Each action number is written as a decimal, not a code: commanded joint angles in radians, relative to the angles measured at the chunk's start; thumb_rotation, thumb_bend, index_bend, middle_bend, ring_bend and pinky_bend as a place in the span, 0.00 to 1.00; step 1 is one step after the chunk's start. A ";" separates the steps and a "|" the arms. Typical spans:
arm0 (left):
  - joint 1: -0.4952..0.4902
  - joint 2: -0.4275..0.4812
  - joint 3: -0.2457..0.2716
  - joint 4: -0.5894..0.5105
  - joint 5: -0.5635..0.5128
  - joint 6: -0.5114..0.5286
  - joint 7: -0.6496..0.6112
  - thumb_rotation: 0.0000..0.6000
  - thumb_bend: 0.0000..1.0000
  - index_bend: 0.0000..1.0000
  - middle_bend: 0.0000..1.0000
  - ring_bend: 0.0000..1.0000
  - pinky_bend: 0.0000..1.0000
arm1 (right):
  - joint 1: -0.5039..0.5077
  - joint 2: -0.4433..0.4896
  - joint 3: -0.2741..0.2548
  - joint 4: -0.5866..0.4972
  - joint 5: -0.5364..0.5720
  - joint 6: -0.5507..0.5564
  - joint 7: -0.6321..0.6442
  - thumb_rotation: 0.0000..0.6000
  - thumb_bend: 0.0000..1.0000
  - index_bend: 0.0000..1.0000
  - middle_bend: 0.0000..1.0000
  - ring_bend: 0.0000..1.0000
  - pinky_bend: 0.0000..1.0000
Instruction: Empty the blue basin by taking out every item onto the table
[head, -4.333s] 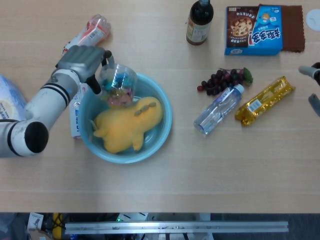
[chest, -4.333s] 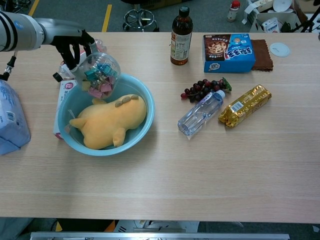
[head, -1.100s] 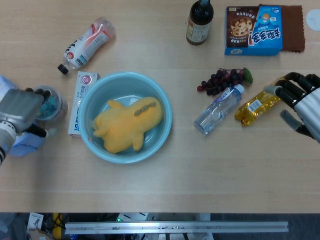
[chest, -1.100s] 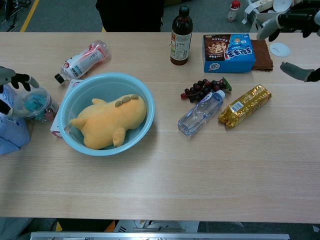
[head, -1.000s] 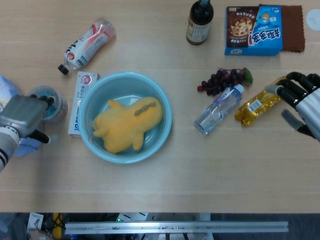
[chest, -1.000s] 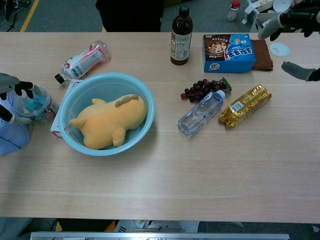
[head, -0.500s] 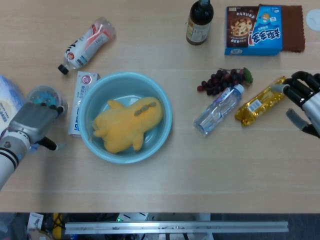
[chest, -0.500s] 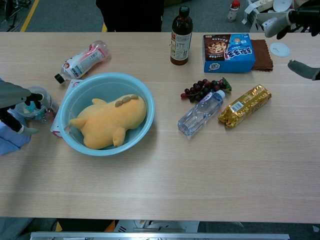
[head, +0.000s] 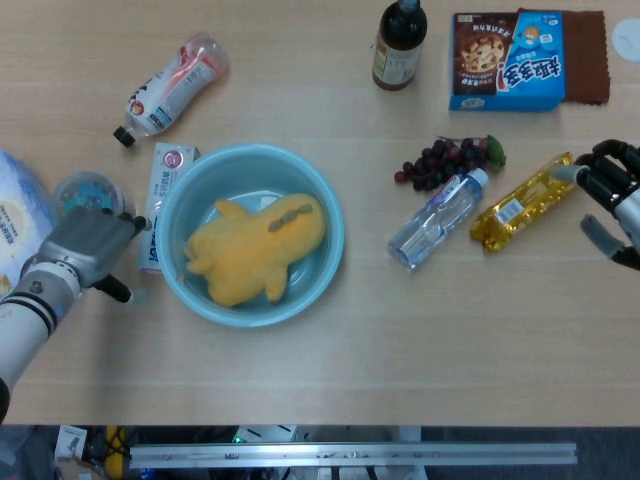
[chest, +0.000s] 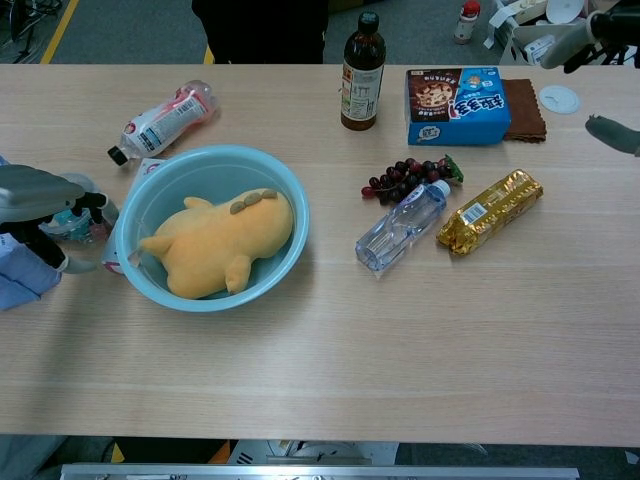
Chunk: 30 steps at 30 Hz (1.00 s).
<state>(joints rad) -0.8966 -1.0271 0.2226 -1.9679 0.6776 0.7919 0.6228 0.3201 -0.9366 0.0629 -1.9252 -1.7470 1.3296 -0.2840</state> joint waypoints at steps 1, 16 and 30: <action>-0.007 -0.007 -0.001 -0.005 0.000 -0.003 0.000 0.56 0.22 0.16 0.22 0.23 0.35 | -0.001 0.000 0.000 0.002 0.000 0.002 0.003 1.00 0.29 0.31 0.40 0.29 0.45; -0.047 -0.048 -0.033 -0.039 0.009 -0.001 -0.017 0.56 0.22 0.16 0.22 0.23 0.35 | -0.010 0.001 0.000 0.016 -0.001 0.019 0.016 1.00 0.29 0.31 0.40 0.29 0.45; -0.002 -0.015 -0.056 -0.065 0.083 0.117 -0.078 0.59 0.22 0.12 0.20 0.19 0.35 | 0.050 -0.007 -0.005 -0.022 -0.024 -0.086 -0.001 1.00 0.26 0.31 0.40 0.29 0.45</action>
<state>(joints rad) -0.9242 -1.0673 0.1694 -2.0258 0.7324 0.8805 0.5699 0.3461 -0.9424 0.0581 -1.9263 -1.7633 1.2808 -0.2723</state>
